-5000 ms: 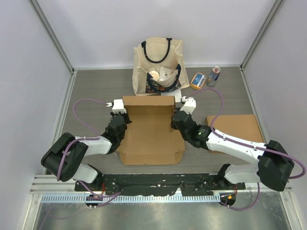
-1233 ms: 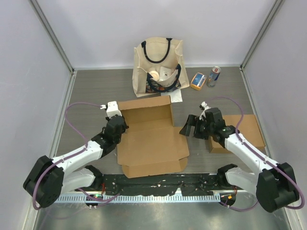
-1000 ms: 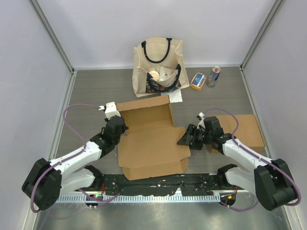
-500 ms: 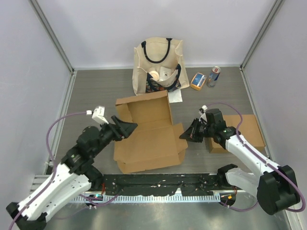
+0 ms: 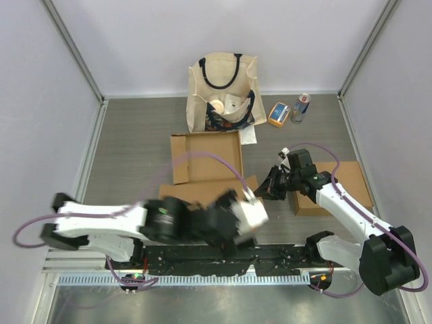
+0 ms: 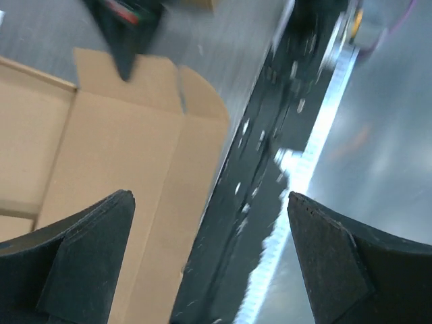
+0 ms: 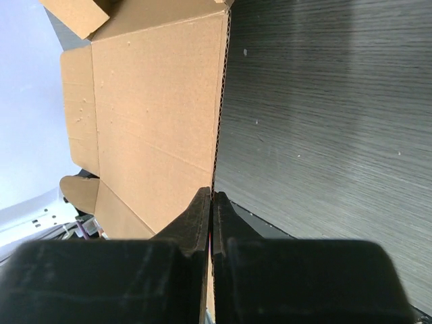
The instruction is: Fold the paper box
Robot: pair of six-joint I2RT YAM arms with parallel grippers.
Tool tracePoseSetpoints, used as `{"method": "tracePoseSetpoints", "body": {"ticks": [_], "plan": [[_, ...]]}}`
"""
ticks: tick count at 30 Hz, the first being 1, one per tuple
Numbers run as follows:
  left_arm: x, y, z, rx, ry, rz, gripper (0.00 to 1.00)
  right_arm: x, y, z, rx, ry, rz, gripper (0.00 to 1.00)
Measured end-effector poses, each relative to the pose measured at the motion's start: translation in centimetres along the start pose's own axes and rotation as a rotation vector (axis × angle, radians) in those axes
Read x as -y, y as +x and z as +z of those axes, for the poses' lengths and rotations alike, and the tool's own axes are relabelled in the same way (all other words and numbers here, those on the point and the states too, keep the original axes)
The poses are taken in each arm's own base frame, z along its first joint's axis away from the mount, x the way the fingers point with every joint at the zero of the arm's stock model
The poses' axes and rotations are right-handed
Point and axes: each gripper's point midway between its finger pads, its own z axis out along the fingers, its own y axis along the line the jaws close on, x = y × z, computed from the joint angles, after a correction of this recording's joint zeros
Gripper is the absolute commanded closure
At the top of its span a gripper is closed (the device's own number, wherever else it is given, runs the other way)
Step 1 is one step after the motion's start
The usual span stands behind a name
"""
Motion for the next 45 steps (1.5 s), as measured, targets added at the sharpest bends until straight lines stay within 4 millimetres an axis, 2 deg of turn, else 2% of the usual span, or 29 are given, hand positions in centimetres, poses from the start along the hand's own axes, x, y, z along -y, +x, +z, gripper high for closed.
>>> {"method": "tracePoseSetpoints", "body": {"ticks": [2, 3, 4, 6, 9, 13, 16, 17, 18, 20, 21, 22, 23, 25, 27, 30, 33, 35, 38, 40, 43, 45], "plan": [[2.5, 3.9, 3.4, -0.152, -0.02, 0.235, 0.0, 0.0, 0.0, 0.1, -0.01, 0.002, 0.006, 0.99], [3.0, 6.2, 5.0, -0.234, -0.036, 0.341, 0.01, 0.0, 0.1, 0.2, -0.013, 0.003, 0.008, 0.99], [3.2, 8.3, 6.2, -0.309, -0.055, 0.431, 0.0, 0.1, 0.1, 0.2, -0.016, 0.004, 0.01, 0.99], [2.2, 10.7, 7.7, -0.408, -0.109, 0.547, 0.0, 0.0, 0.2, 0.1, -0.019, 0.002, 0.011, 0.99], [0.7, 11.7, 8.8, -0.469, -0.177, 0.649, 0.01, -0.1, 0.2, 0.1, -0.02, -0.001, 0.011, 0.99], [-1.4, 10.9, 9.4, -0.47, -0.291, 0.706, 0.1, -0.2, 0.1, 0.1, -0.021, -0.003, 0.013, 0.99], [-3.1, 11.1, 10.3, -0.497, -0.374, 0.722, 0.43, -0.3, 0.2, 0.0, -0.023, -0.007, 0.012, 0.99], [-3.5, 11.3, 10.6, -0.508, -0.391, 0.723, 0.6, -0.4, 0.2, 0.0, -0.024, -0.008, 0.012, 0.99], [-3.8, 11.5, 10.8, -0.52, -0.405, 0.72, 0.73, -0.5, 0.1, -0.1, -0.024, -0.007, 0.009, 0.98], [-4.3, 11.9, 11.2, -0.541, -0.417, 0.711, 1.0, -0.8, -0.1, -0.4, -0.021, -0.002, 0.0, 0.75], [-4.7, 12.0, 11.2, -0.551, -0.424, 0.709, 1.0, -1.0, -0.3, -0.6, -0.016, 0.002, -0.019, 0.65], [-4.8, 12.1, 11.1, -0.554, -0.43, 0.698, 1.0, -1.3, -0.5, -0.9, -0.009, 0.008, -0.042, 0.39], [-5.0, 12.1, 10.9, -0.561, -0.435, 0.696, 1.0, -1.7, -1.0, -1.4, 0.002, 0.013, -0.072, 0.3], [-5.0, 12.0, 10.5, -0.567, -0.441, 0.683, 1.0, -2.6, -2.2, -2.3, 0.045, 0.034, -0.136, 0.19], [-5.1, 11.6, 9.7, -0.564, -0.452, 0.65, 1.0, -3.9, -4.3, -3.8, 0.125, 0.071, -0.228, 0.14], [-5.0, 9.8, 7.7, -0.523, -0.465, 0.571, 1.0, -6.3, -8.0, -6.7, 0.289, 0.12, -0.352, 0.13], [-5.2, 6.7, 5.1, -0.439, -0.456, 0.389, 1.0, -8.7, -11.2, -10.1, 0.456, 0.161, -0.43, 0.13], [-6.3, 4.0, 3.5, -0.362, -0.452, 0.202, 1.0, -10.0, -12.5, -11.8, 0.531, 0.169, -0.457, 0.13], [-10.1, 0.3, 1.1, -0.252, -0.489, -0.102, 1.0, -10.8, -13.5, -12.8, 0.584, 0.183, -0.473, 0.13], [-13.4, -1.6, -0.5, -0.19, -0.538, -0.32, 1.0, -10.3, -13.8, -12.6, 0.588, 0.204, -0.472, 0.13], [-17.8, -3.0, -1.7, -0.104, -0.624, -0.629, 1.0, -8.4, -13.2, -11.0, 0.546, 0.227, -0.476, 0.13], [-20.0, -2.8, -2.1, -0.066, -0.672, -0.828, 1.0, -6.8, -11.8, -9.2, 0.49, 0.231, -0.496, 0.11]]}}
